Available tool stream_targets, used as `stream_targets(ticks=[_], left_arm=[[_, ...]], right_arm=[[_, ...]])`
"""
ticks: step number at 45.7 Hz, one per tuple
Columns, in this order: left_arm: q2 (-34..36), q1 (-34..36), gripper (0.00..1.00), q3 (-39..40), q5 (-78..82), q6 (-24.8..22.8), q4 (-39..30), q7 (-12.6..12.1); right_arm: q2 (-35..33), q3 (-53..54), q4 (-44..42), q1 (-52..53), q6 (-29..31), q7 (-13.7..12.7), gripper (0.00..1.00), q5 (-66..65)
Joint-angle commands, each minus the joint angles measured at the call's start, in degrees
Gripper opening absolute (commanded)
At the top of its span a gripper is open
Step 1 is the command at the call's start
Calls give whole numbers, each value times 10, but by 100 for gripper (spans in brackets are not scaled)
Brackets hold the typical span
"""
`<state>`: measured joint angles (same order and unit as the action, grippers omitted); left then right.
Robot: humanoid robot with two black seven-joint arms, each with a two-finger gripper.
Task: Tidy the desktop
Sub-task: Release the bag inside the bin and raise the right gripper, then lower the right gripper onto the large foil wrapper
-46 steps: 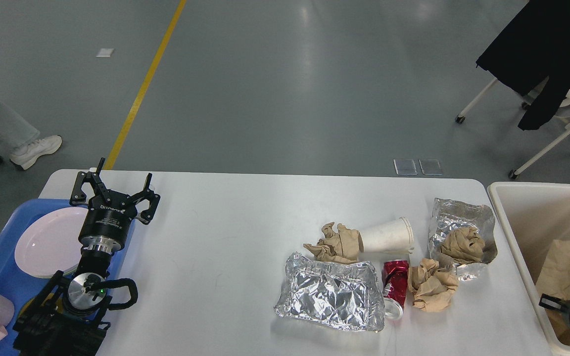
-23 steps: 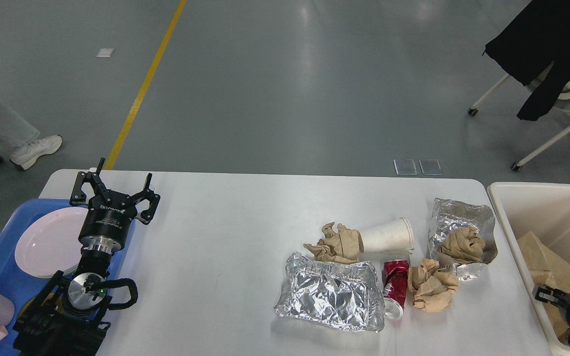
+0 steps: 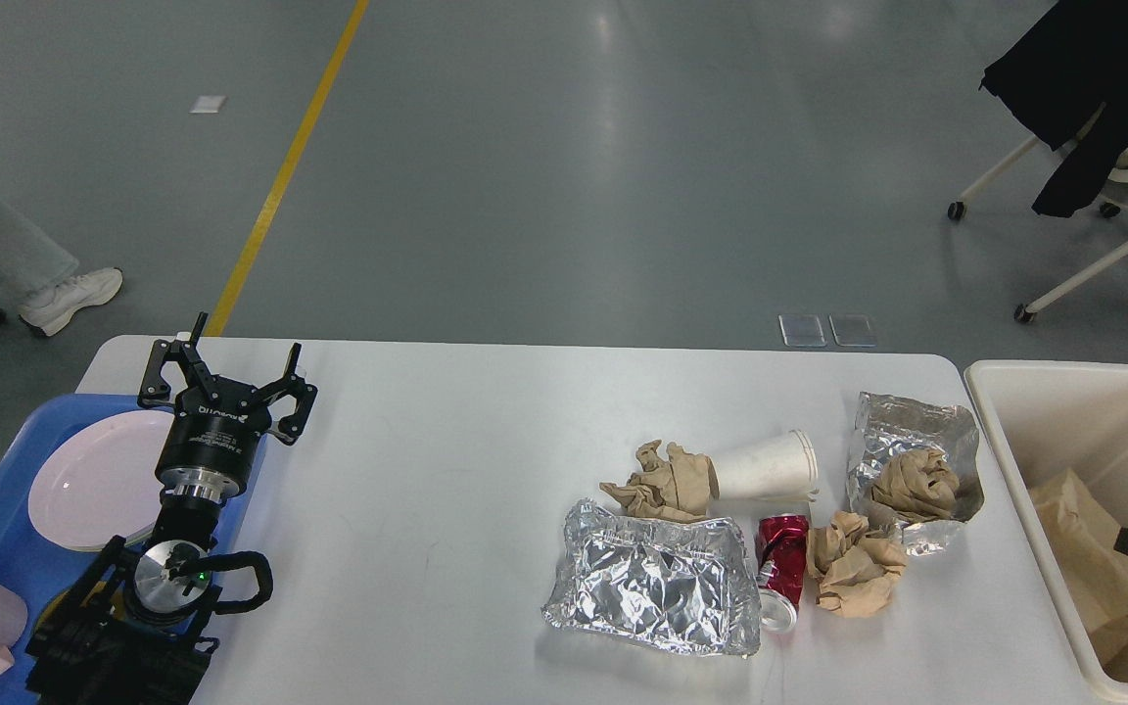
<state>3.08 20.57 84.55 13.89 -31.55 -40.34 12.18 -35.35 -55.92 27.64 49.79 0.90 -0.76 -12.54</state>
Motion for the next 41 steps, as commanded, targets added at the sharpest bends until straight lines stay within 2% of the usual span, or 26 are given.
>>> stream_targets(ticks=[1,8,11,17,22,26,33,41], left_arm=[[0,0,96,0,0,0,0,-1],[0,0,96,0,0,0,0,-1],[0,0,96,0,0,0,0,-1],[0,0,96,0,0,0,0,-1],[0,0,96,0,0,0,0,0],[0,0,96,0,-1,0,0,0],[0,0,96,0,0,0,0,0],[0,0,96,0,0,0,0,0]], right_arm=[[-32,-72,149,157,47,-56,100,-30],[-17,-190,311,385,146,-113,100,-29],[21,-226,365,476,204,-119,100,-28],[107,-258,417,601,320,-120,100,-26],[137,-249,477,695,383,-118,100,-21],[158,-231,539,761,401,-118,100,-20],[160,-184,647,846,394,-118,100,-4],[164,-126,700,859,362,-117,100,44]])
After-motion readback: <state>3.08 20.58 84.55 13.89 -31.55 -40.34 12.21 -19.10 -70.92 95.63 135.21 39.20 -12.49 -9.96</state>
